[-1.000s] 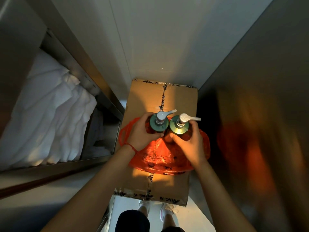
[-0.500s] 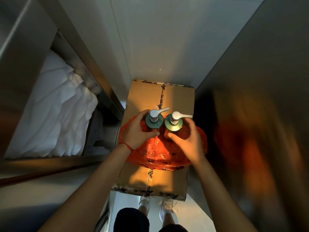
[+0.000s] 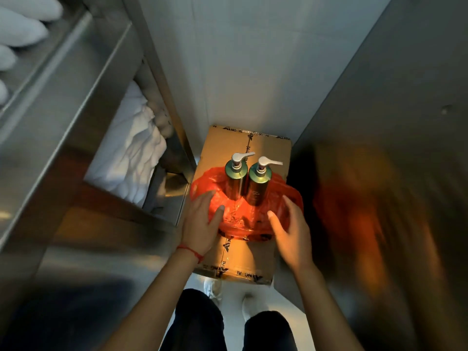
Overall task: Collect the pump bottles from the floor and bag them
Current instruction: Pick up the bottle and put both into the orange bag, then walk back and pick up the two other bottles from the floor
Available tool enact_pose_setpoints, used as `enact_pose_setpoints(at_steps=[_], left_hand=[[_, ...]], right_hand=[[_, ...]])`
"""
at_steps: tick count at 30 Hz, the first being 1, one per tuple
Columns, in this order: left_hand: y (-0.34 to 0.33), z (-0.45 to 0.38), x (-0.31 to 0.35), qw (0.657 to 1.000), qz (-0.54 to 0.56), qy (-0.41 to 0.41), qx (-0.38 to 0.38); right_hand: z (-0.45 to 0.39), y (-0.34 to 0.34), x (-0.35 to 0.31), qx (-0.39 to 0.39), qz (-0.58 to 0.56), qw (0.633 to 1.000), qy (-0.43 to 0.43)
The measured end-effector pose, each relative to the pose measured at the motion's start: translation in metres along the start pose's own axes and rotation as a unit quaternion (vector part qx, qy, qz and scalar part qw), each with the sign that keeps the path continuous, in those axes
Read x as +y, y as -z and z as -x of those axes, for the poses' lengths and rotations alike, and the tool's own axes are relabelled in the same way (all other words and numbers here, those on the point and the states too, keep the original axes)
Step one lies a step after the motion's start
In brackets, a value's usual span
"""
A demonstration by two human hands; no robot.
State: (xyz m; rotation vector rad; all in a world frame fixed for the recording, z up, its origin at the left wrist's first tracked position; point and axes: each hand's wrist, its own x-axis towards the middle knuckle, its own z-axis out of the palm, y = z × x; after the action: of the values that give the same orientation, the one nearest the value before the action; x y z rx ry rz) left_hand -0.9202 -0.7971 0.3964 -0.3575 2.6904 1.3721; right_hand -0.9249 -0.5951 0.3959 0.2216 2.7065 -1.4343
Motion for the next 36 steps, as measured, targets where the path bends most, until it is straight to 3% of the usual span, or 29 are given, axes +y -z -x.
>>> enact_pose_setpoints(at_steps=[4,9,18,28,36], left_hand=[[0.006,0.047,0.010,0.987,-0.151,-0.028,0.050],[0.011,0.121,0.014,0.968,-0.219,-0.011,0.122],[0.030,0.238,0.012,0.950,-0.205,0.079,0.223],[0.043,0.368,-0.014,0.945,-0.189,0.142,0.228],[0.041,0.474,-0.021,0.908,-0.186,0.243,0.286]], right_hand=[[0.028,0.012,-0.007,-0.032,0.079,0.994,0.071],[0.062,0.026,-0.018,-0.102,0.136,0.970,0.172],[0.129,0.037,-0.050,-0.184,0.169,0.924,0.288],[0.233,0.027,-0.060,-0.253,0.233,0.876,0.337],[0.301,0.012,-0.066,-0.334,0.212,0.816,0.420]])
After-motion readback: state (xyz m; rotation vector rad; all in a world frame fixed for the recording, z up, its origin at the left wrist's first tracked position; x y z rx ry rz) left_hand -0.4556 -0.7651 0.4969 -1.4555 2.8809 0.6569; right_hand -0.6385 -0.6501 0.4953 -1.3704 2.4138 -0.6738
